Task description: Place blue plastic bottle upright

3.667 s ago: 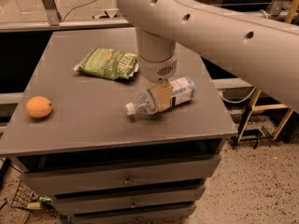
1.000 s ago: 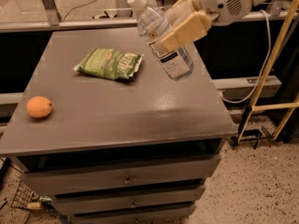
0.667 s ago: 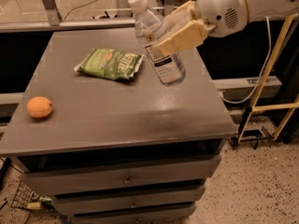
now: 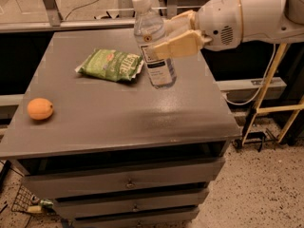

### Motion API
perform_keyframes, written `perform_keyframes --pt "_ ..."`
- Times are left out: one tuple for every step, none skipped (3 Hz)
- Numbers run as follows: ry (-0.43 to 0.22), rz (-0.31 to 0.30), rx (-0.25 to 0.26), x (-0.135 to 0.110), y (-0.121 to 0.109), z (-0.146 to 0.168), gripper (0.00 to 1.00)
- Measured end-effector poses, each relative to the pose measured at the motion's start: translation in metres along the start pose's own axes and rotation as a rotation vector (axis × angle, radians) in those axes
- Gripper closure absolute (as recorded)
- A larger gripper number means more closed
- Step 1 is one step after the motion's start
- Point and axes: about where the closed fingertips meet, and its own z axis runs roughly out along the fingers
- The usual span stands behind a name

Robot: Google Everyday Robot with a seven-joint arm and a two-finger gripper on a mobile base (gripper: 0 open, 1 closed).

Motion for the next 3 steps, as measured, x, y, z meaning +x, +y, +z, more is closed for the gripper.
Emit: perform_keyframes --pt "0.000 0.000 0.000 0.000 0.000 0.000 1.00" --pt "-0.115 0.016 0.068 0.013 -0.004 -0.001 1.00" --pt "-0.207 0.043 0.115 0.029 -0.008 0.001 1.00"
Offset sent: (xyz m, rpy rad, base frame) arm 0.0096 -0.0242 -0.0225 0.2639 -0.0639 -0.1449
